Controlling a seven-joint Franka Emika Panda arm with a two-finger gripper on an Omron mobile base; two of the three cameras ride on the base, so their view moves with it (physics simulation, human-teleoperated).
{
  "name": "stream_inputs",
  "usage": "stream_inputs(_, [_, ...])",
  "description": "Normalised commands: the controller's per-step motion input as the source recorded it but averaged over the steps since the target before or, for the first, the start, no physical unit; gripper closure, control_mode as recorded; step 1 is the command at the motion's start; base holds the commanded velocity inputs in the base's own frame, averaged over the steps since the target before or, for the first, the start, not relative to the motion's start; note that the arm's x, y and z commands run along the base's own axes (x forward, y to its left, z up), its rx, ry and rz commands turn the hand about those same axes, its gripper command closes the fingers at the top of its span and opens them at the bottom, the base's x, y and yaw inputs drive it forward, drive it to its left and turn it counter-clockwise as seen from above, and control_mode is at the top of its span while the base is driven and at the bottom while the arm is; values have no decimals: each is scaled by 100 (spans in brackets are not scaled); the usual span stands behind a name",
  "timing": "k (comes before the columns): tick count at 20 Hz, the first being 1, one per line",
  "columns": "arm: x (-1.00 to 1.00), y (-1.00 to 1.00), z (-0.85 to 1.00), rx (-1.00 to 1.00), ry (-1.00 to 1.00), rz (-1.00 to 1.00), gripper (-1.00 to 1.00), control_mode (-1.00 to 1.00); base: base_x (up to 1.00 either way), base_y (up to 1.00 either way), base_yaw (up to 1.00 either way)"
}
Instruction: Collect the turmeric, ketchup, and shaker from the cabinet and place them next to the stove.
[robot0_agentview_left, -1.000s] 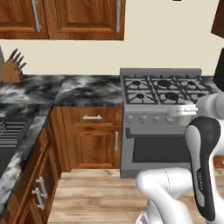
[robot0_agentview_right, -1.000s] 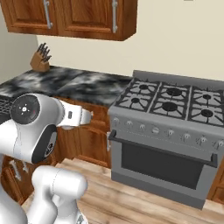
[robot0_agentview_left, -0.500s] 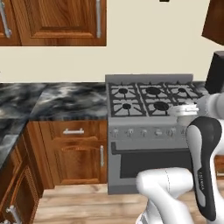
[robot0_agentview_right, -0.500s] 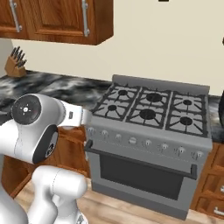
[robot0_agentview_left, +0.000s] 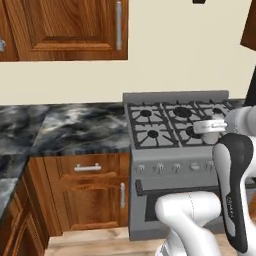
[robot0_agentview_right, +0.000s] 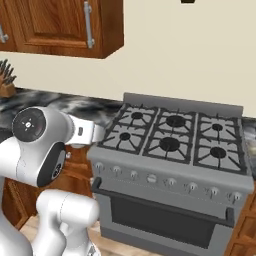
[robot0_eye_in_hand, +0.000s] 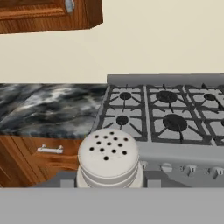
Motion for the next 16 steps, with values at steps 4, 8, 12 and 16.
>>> stream_inputs(4, [0,0,0,0,0,0,100,100,47,52,-13])
stream_inputs(8, [0,0,0,0,0,0,100,100,47,40,-12])
stream_inputs(12, [0,0,0,0,0,0,100,100,51,45,-11])
stream_inputs(16, [0,0,0,0,0,0,100,100,67,30,-7])
